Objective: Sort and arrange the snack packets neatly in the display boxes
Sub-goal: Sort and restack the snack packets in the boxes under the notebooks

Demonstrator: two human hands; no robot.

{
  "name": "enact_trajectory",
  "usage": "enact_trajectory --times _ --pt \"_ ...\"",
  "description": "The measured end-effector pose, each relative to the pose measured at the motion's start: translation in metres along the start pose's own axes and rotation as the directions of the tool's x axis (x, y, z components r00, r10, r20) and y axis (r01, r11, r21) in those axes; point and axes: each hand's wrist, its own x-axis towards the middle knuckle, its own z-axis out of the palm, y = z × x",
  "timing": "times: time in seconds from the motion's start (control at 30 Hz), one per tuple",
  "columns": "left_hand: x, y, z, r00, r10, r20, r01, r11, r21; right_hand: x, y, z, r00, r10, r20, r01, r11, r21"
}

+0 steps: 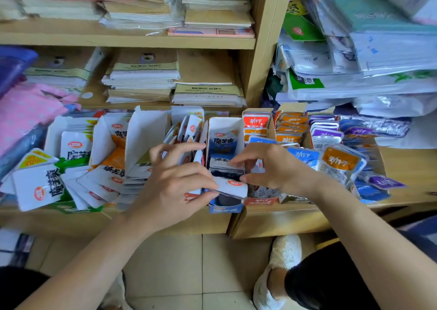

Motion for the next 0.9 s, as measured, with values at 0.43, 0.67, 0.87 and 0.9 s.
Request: enact_trajectory --times 0.43,0.67,0.87,0.9 --pt "0.002 0.003 -0.003 0.991 0.025 0.132 -0.017 0.998 -0.060 0.023 0.000 0.006 0.922 -0.069 -0.380 0.089 0.995 0.035" --pt "0.002 0.002 0.000 0.977 -0.044 0.208 0.041 0.999 0.019 0.006 -0.004 -0.002 0.991 0.010 -0.133 0.008 0.991 0.130" --pt "-0.002 0.002 0.002 0.994 0.045 0.104 -0.039 0.998 -0.059 0.010 0.001 0.000 0.995 -0.017 -0.098 0.015 1.000 -0.024" --pt "-0.004 0.002 0.003 0.995 0.044 0.095 -0.038 0.997 -0.065 0.012 0.001 0.002 0.989 -0.055 -0.136 0.048 0.998 -0.051"
